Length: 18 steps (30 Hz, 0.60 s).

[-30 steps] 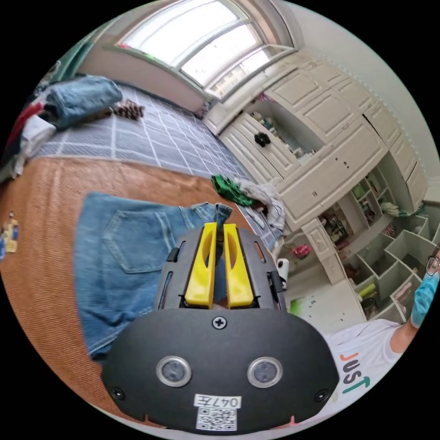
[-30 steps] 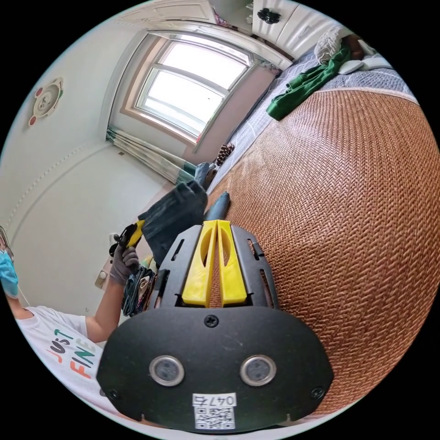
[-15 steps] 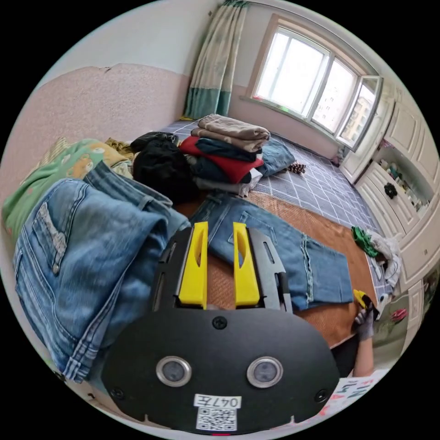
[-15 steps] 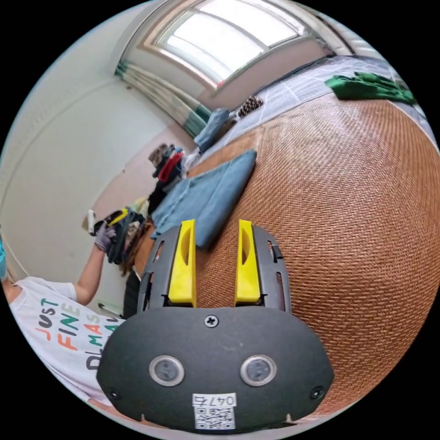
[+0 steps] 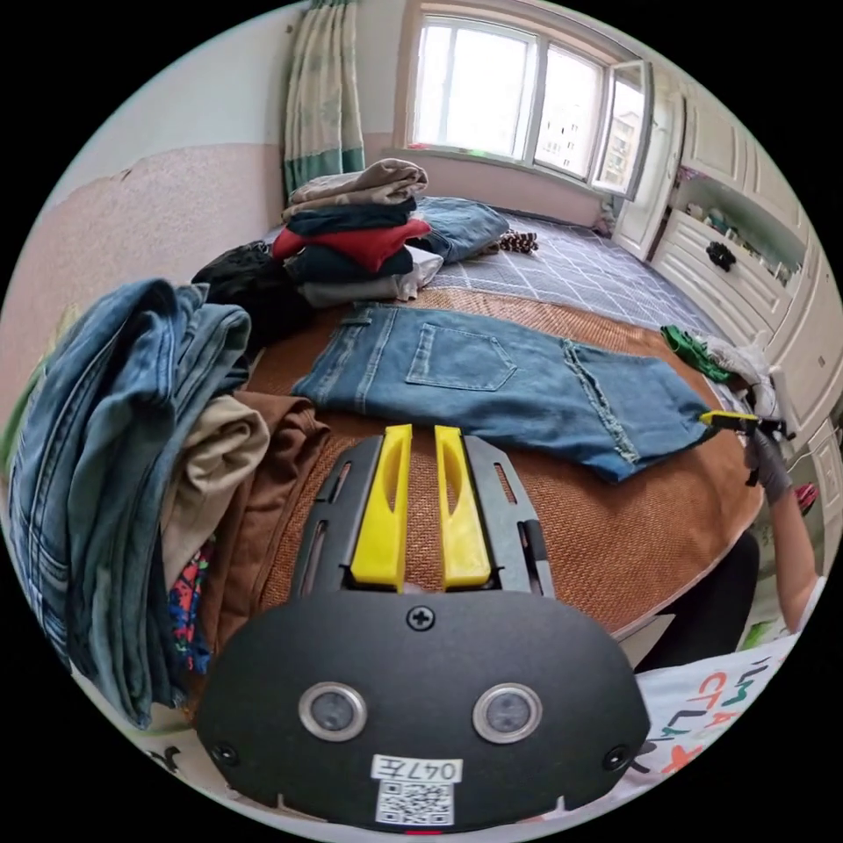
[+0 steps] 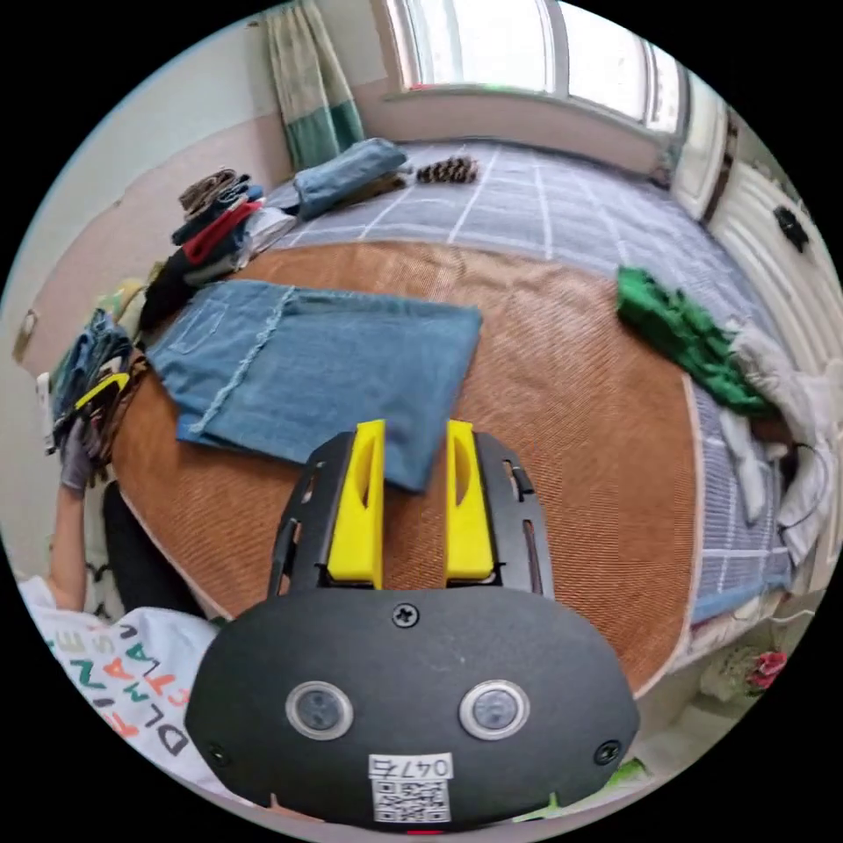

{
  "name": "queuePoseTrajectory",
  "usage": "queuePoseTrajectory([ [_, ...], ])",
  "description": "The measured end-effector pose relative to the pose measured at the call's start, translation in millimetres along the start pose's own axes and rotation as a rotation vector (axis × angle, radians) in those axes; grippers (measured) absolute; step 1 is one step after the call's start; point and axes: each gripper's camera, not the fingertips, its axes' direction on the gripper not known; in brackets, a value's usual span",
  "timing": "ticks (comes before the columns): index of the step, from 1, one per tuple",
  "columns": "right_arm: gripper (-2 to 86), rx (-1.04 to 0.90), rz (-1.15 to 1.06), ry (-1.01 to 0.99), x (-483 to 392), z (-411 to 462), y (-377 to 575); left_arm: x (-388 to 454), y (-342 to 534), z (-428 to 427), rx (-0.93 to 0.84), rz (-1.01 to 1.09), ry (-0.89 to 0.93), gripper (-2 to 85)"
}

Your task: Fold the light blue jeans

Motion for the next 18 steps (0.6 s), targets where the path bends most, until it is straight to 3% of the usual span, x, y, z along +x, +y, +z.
queuePoseTrajectory([
  [3,10.7,0.167,-0.107,0.004,-59.8,-35.0,-0.1,48.7,-9.0,5.1,0.001,0.048,-0.016,5.4],
  [6,11.0,0.213,-0.271,-0.053,-140.9,-33.7,-6.0,90.5,-26.8,19.0,0.000,0.082,-0.038,5.3],
  [11,12.3,0.124,-0.382,-0.073,-226.3,6.9,-41.9,138.3,-41.9,56.0,0.029,0.100,-0.221,4.6],
  [13,10.8,0.031,-0.376,0.015,-238.4,29.0,-54.0,151.2,-35.9,97.0,-0.067,0.074,-0.265,3.4],
  [14,7.7,-0.054,-0.378,0.050,-241.1,42.5,-59.1,155.9,-38.2,104.3,-0.102,0.080,-0.264,2.9],
  [18,-0.2,-0.007,-0.362,-0.008,-214.0,23.8,-58.3,178.0,-47.1,118.3,-0.173,0.049,-0.224,-0.6],
])
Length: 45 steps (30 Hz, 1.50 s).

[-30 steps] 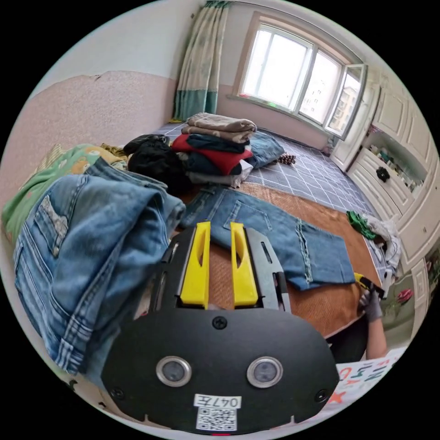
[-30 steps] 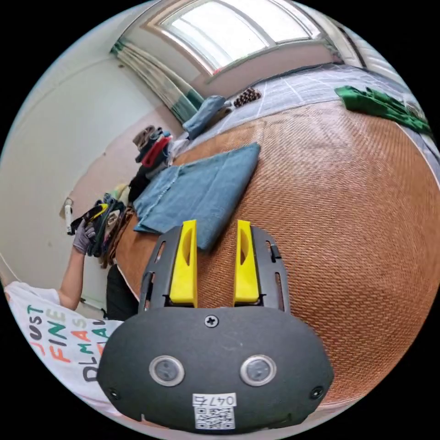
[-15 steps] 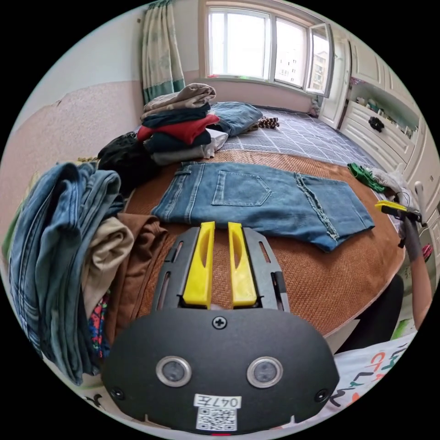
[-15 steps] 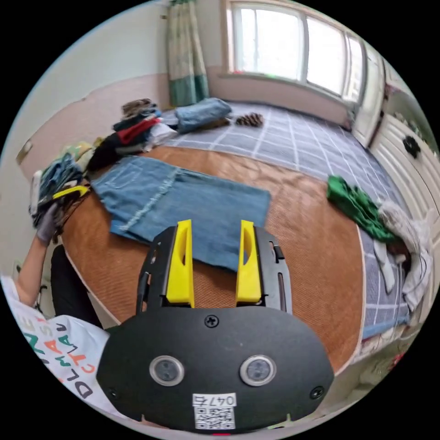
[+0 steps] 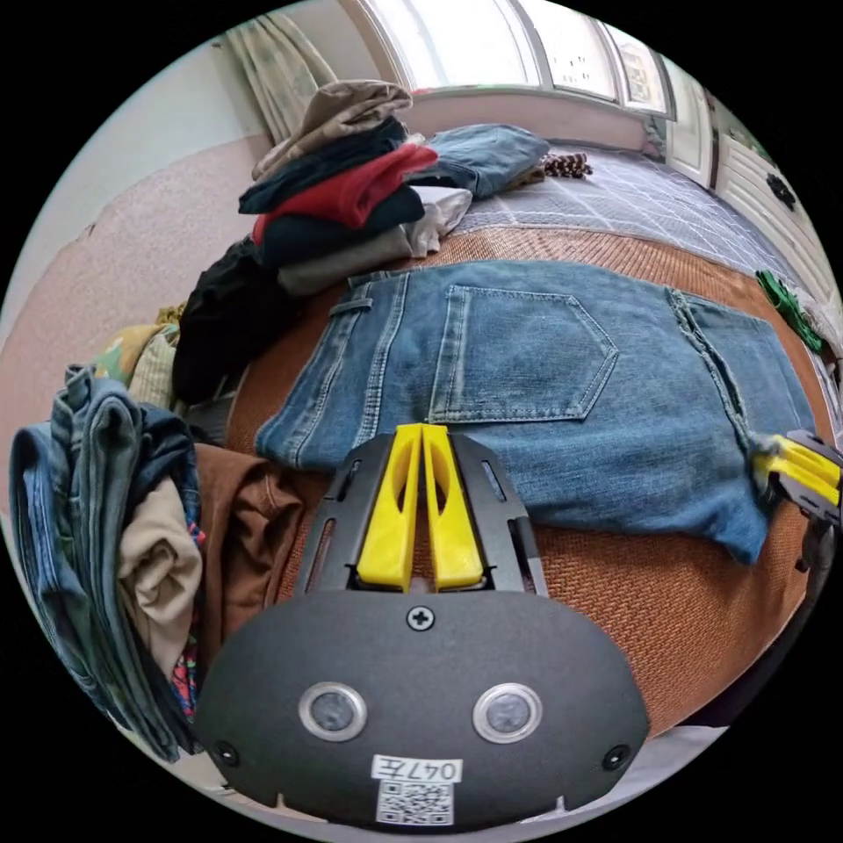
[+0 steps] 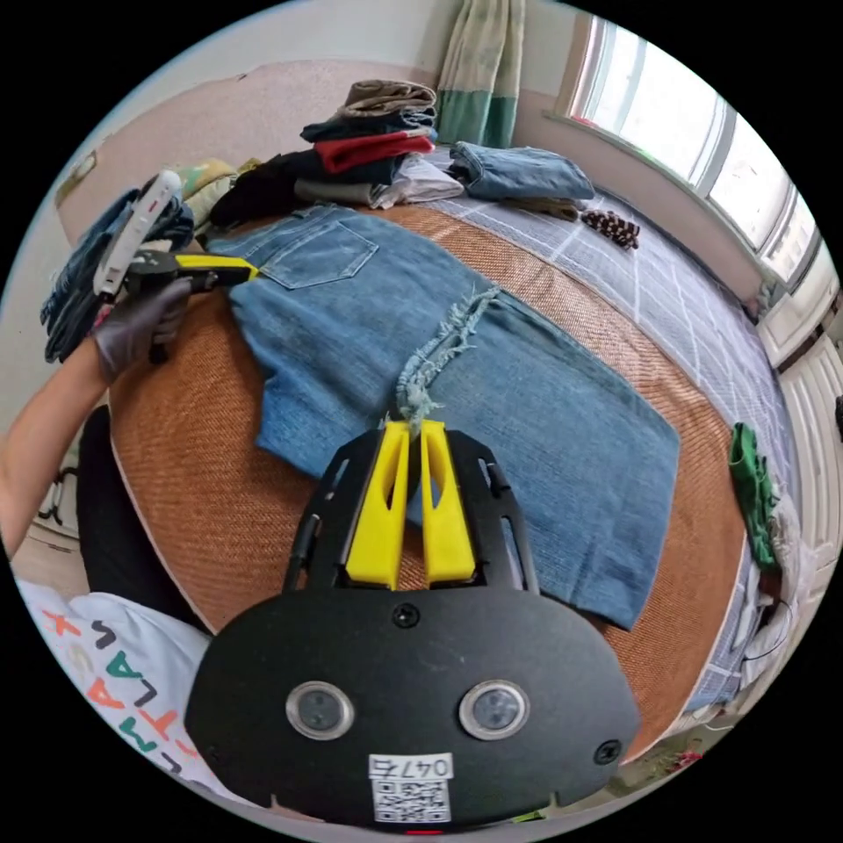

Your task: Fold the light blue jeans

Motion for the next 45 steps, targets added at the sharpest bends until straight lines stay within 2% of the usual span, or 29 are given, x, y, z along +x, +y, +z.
queuePoseTrajectory([
  [5,-0.7,0.081,0.105,-0.118,76.3,-43.1,17.4,-18.1,11.4,4.3,0.005,-0.104,0.169,-0.8],
  [7,-0.7,0.143,0.140,-0.140,120.7,-70.3,33.9,-34.1,17.8,12.1,0.000,-0.161,0.288,-0.8],
  [11,-0.7,0.252,0.338,-0.112,251.7,-125.4,109.5,-39.5,26.6,21.6,-0.002,-0.204,0.385,-0.8],
  [13,-0.6,0.249,0.466,-0.063,305.2,-136.8,154.0,-24.3,28.3,21.4,-0.004,-0.189,0.355,-0.8],
  [17,-0.7,0.088,0.743,0.089,389.3,-120.9,257.0,16.4,27.7,16.8,-0.007,-0.124,0.227,-0.8],
  [19,-0.7,-0.011,0.805,0.051,405.2,-97.5,291.9,40.2,27.1,18.0,-0.011,-0.081,0.173,-0.9],
  [23,-0.5,0.151,0.940,-0.031,407.1,-89.6,340.2,63.2,26.8,24.7,-0.032,-0.068,0.123,-1.0],
  [28,1.0,0.165,0.991,0.009,406.7,-92.8,352.2,87.2,28.0,43.2,-0.055,-0.042,0.061,-0.9],
  [31,5.4,0.130,0.935,-0.004,412.3,-95.8,349.8,61.7,36.6,62.3,-0.046,-0.131,0.179,-0.6],
  [34,9.0,0.102,0.927,0.120,411.9,-114.5,348.3,20.5,52.8,86.7,-0.039,-0.247,0.375,0.4],
  [36,6.8,0.238,0.911,0.298,394.7,-150.4,340.4,15.7,53.5,91.5,-0.052,-0.197,0.415,2.4],
  [38,4.7,0.399,0.764,0.317,372.9,-169.9,313.7,21.7,54.5,87.7,-0.042,-0.133,0.449,8.1],
  [41,4.1,0.443,0.419,0.066,347.6,-160.5,226.7,39.5,69.4,82.7,0.023,-0.052,0.516,11.2],
  [45,4.9,0.328,0.006,-0.274,297.6,-98.9,93.3,49.0,95.2,137.5,-0.006,-0.133,0.585,10.9],
])
